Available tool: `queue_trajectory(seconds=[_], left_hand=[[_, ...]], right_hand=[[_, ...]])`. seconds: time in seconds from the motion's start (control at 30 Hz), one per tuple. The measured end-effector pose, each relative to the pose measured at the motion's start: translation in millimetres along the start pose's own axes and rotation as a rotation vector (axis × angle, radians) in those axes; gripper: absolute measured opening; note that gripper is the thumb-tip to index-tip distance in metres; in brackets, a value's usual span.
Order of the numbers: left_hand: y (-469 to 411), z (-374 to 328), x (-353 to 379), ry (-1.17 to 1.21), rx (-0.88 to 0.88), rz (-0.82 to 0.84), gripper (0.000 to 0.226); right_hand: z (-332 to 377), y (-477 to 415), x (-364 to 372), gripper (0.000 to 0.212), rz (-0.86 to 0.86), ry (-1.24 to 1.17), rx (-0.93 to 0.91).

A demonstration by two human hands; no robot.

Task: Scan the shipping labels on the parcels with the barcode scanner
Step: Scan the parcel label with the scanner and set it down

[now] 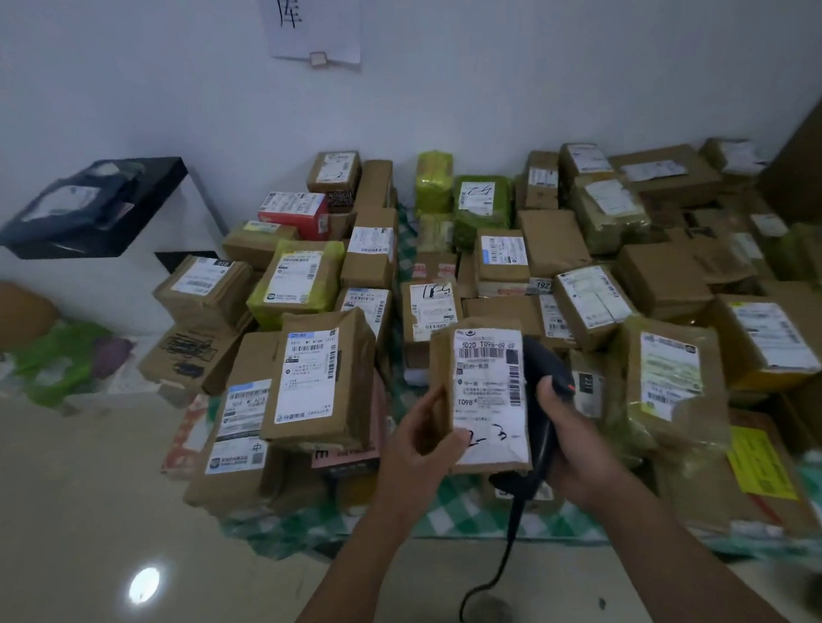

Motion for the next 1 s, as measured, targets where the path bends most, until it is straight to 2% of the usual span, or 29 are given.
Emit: queue_trajectory(seconds=[0.07, 0.17, 0.23, 0.37, 0.43, 0.53, 0.57, 0.63, 0.67, 0.8, 0.87, 1.0], left_hand=[[4.7, -7.0, -4.4, -0.002, 0.032, 0.026, 0.046], [10.9, -22.3, -18.8, -0.047, 0.082, 0.001, 0.026], [15.8, -28.1, -23.6, -0.123, 0.088, 0.009, 0.028], [25.5, -26.2, -20.1, -0.343, 0.031, 0.11, 0.063], [34.6, -32.7, -10.6, -0.263, 0.028, 0.184, 0.068], [33.8, -33.5, -15.0, -0.046, 0.02, 0.125, 0.048], [30.5, -31.8, -21.1, -0.036, 0.022, 0.07, 0.052], [27.0, -29.9, -26.6, -0.043, 0.008, 0.008, 0.078], [26.7, -31.3, -29.2, -0.008, -0.011, -0.012, 0.077], [23.3, -37.8, -36.1, 0.116, -0.027, -0.057, 0.048], [23.2, -42.1, -45.1, 0.094, -0.003, -0.075, 0.04], [12.6, -56.0, -82.6, -0.055, 0.062, -0.155, 0.048]], right_hand=[[2.7, 6.1, 7.5, 0.055, 0.018, -0.013, -0.049], [6.4, 13.8, 6.3, 0.042, -0.045, -0.034, -0.147], [5.2, 18.9, 4.6, 0.041, -0.096, -0.032, -0.186], [4.5, 37.0, 18.5, 0.036, -0.136, -0.02, -0.245], [4.3, 45.2, 30.1, 0.043, -0.116, 0.002, -0.264], [-1.9, 49.0, 39.5, 0.063, -0.104, 0.076, -0.271], [-3.8, 49.2, 41.8, 0.068, -0.1, 0.094, -0.276], [-5.7, 49.3, 46.2, 0.077, -0.097, 0.13, -0.289], [-6.3, 48.4, 47.8, 0.079, -0.097, 0.139, -0.292], [-3.1, 47.4, 54.0, 0.079, -0.068, 0.203, -0.323], [4.6, 50.2, 56.2, 0.072, -0.074, 0.281, -0.349], [31.7, 54.6, 51.3, 0.016, -0.099, 0.488, -0.411]])
Point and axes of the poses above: each hand's wrist, its own y-axis away from the middle knuckle, its own x-axis out of the palm, z = x × y, the point moved 9 cm from there along -y, towards the middle knuckle, and after that the axes turned 7 degrees about -z, right-handed, at the moved point
